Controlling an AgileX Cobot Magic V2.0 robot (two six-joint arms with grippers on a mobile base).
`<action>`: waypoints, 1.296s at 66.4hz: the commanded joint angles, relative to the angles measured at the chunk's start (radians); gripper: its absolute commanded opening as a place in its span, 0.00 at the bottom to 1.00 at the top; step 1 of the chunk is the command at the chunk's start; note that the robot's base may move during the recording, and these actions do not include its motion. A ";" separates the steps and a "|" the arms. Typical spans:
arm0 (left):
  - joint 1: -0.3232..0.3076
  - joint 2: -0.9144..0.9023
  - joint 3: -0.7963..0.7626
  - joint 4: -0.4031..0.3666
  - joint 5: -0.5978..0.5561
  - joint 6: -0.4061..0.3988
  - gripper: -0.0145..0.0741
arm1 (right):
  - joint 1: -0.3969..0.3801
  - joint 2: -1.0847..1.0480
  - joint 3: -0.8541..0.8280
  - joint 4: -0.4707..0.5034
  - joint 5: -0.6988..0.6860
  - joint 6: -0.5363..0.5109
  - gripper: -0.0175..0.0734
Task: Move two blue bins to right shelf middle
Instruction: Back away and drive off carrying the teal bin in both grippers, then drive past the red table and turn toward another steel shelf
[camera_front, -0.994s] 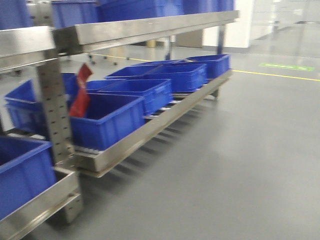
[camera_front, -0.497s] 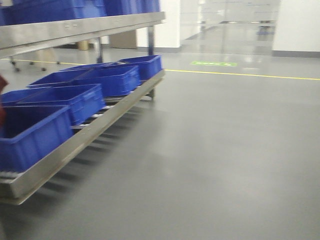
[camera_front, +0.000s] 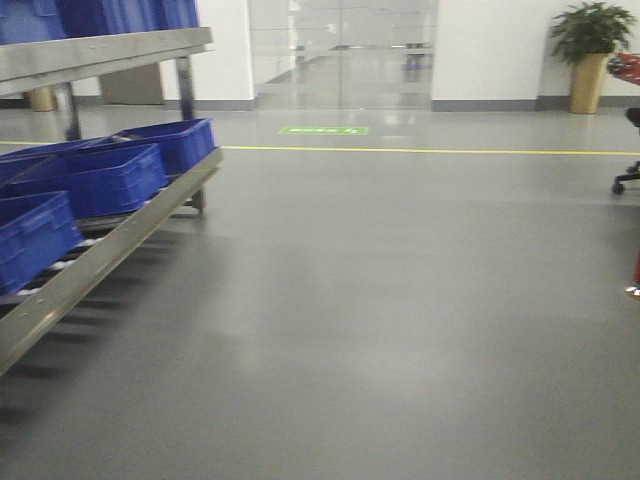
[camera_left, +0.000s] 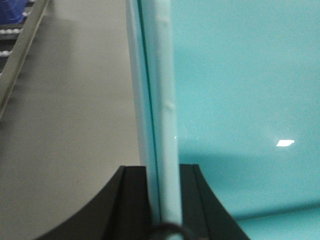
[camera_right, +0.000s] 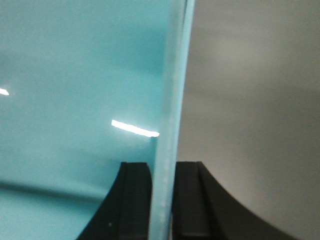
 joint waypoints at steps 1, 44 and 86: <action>0.004 -0.018 -0.018 0.041 -0.094 0.010 0.04 | -0.005 -0.023 -0.020 -0.036 -0.044 -0.017 0.01; 0.004 -0.018 -0.018 0.043 -0.096 0.010 0.04 | -0.005 -0.023 -0.020 -0.036 -0.044 -0.017 0.01; 0.004 -0.018 -0.018 0.043 -0.096 0.010 0.04 | -0.005 -0.023 -0.020 -0.036 -0.044 -0.017 0.01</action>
